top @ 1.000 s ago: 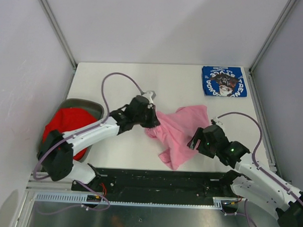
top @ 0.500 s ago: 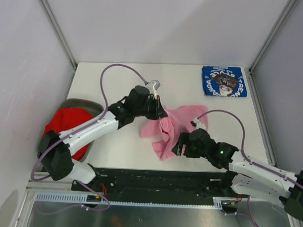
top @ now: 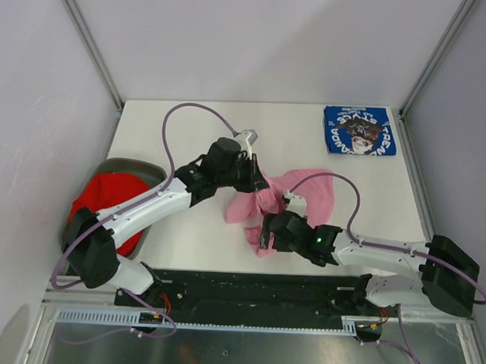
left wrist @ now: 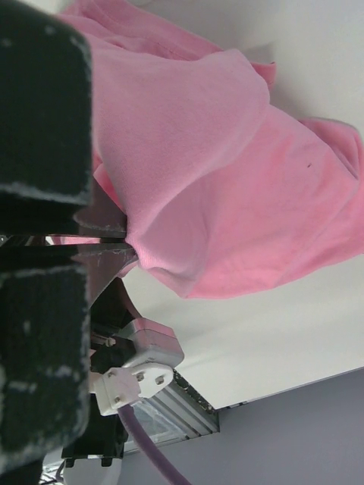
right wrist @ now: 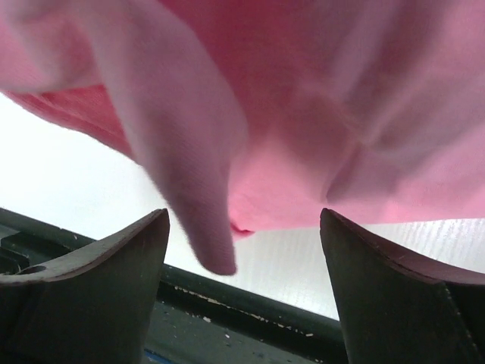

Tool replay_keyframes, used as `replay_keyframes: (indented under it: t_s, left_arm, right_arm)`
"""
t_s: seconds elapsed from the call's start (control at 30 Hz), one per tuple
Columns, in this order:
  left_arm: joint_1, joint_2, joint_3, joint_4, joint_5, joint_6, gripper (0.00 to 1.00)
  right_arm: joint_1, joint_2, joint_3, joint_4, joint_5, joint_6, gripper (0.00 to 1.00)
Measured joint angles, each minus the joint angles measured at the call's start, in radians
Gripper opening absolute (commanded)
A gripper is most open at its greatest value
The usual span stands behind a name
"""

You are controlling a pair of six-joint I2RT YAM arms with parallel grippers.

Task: Fold and stack the t-shirts
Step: Flatten out the tshirt

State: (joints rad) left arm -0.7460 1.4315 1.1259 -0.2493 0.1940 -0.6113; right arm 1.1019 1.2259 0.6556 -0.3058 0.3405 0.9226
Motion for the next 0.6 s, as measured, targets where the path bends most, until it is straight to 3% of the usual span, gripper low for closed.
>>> replay_keyframes:
  t_s: [0.17,0.27,0.33,0.43,0.47,0.6]
  left_arm:
    - [0.000,0.000,0.000,0.000,-0.001,0.000,0.00]
    - [0.002,-0.003,0.000,0.000,-0.004,0.000,0.00]
    - [0.005,-0.009,-0.001,0.000,-0.004,0.000,0.00]
    - [0.016,-0.037,-0.014,0.000,-0.004,0.000,0.00]
    - [0.023,-0.051,-0.023,-0.001,-0.004,0.000,0.00]
    - [0.054,-0.108,-0.061,-0.004,-0.003,0.001,0.00]
  right_arm:
    - [0.049,0.073,0.047,-0.005,0.078,0.046,0.85]
    - [0.066,0.126,0.064,-0.012,0.106,0.076,0.77]
    - [0.067,0.149,0.065,-0.032,0.124,0.093,0.63]
    - [0.050,0.147,0.065,-0.086,0.162,0.104,0.20]
    - [0.036,0.135,0.065,-0.110,0.178,0.106,0.10]
    - [-0.061,-0.004,0.065,-0.204,0.227,0.087,0.01]
